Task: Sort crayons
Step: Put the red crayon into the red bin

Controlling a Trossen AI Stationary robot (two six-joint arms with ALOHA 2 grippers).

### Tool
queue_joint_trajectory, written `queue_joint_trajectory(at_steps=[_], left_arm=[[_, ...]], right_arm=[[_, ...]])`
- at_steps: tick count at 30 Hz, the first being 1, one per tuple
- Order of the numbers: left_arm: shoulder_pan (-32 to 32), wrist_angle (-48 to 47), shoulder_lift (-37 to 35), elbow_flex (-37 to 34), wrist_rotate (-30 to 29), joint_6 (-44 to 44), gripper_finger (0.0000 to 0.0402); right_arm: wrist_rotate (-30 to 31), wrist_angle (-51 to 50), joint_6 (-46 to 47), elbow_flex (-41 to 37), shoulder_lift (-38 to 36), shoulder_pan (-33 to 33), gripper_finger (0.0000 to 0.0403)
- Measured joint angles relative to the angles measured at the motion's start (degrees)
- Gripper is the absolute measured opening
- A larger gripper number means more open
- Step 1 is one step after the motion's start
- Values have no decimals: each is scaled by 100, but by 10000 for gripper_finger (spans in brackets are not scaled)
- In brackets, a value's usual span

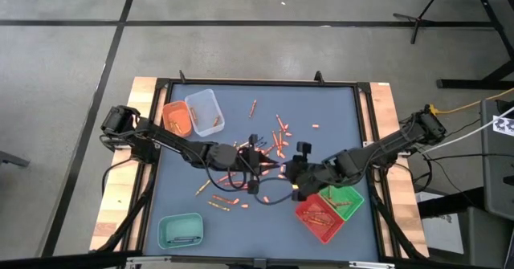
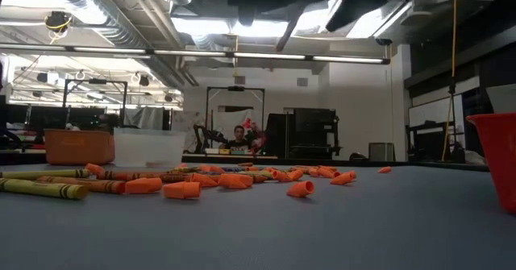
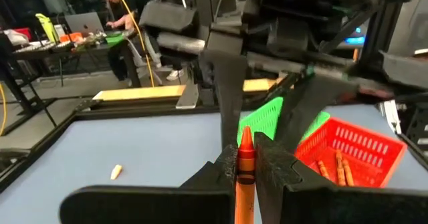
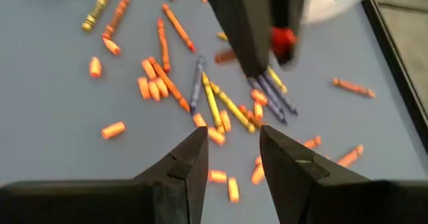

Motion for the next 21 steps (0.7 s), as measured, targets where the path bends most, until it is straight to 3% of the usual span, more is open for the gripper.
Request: queue_joint_trajectory(at_steps=[21], left_arm=[[-155,960,0,0,24,281,15]], right_arm=[[-213,1349,-717,0,0,-196,133]])
